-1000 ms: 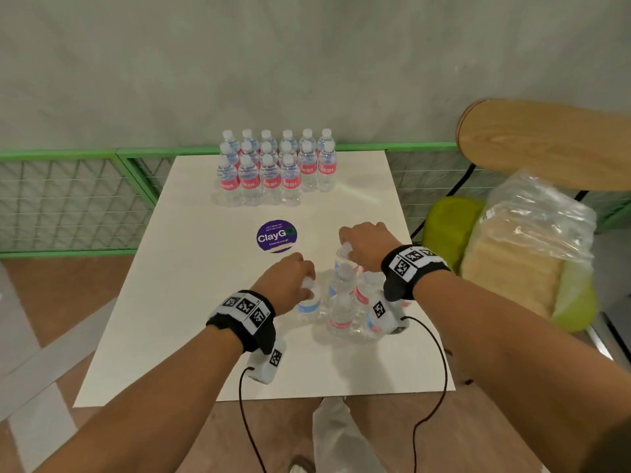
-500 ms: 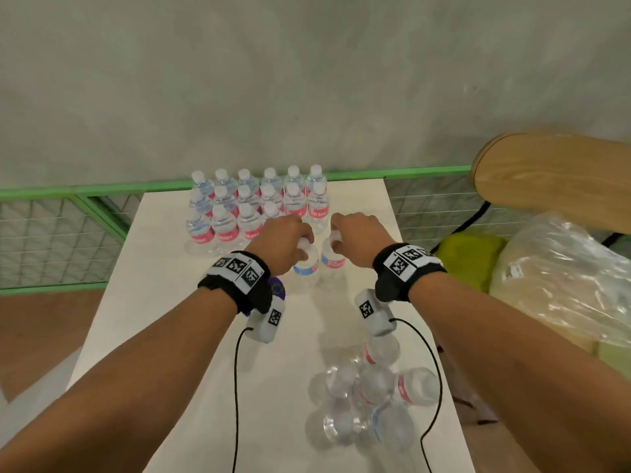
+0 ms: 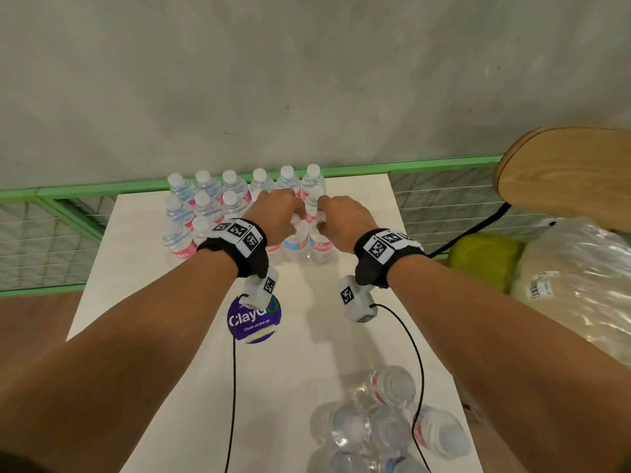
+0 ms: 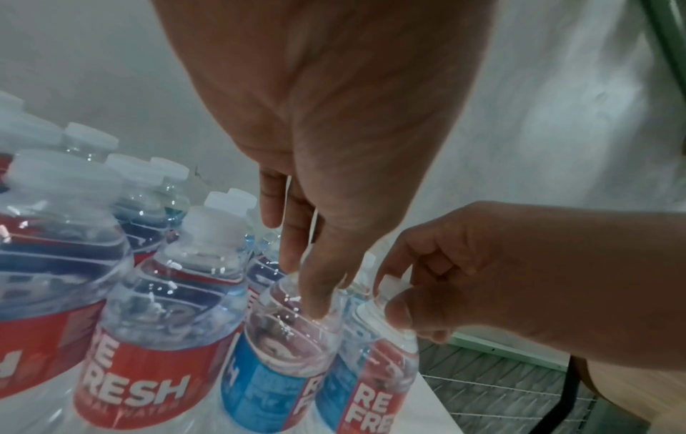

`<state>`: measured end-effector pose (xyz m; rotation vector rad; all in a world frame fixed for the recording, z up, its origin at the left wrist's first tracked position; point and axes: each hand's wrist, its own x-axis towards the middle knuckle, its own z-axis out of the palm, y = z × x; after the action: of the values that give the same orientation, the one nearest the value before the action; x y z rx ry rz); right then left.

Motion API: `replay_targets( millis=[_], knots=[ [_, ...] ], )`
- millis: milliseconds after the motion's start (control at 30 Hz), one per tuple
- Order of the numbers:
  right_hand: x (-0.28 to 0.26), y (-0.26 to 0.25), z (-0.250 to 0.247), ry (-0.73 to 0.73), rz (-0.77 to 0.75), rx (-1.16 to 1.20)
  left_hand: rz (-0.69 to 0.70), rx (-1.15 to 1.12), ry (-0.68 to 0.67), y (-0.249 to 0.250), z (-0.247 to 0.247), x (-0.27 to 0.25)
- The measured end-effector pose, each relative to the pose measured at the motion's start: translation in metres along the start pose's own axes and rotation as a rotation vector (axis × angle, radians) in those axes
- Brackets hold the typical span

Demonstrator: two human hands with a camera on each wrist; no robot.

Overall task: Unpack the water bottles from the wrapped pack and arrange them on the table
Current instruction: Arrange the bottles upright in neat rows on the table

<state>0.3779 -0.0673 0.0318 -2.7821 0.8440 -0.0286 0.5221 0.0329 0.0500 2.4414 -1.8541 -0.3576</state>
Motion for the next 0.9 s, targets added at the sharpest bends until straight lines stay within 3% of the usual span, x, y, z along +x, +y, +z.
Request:
replay_targets(
  millis=[167,333,900],
  knots=[
    [-0.004,0.001,0.006,0.014,0.067,0.133,0.0,-0.028,0.02,-0.007,0.007,0.0],
    [-0.008,0.008,0.012,-0.008,0.103,0.207,-0.052,0.12,0.121,-0.006,0.012,-0.001],
    [-0.007,0.012,0.028,0.052,0.222,0.434,-0.048,-0.043,0.096,-0.006,0.011,-0.002]
  ],
)
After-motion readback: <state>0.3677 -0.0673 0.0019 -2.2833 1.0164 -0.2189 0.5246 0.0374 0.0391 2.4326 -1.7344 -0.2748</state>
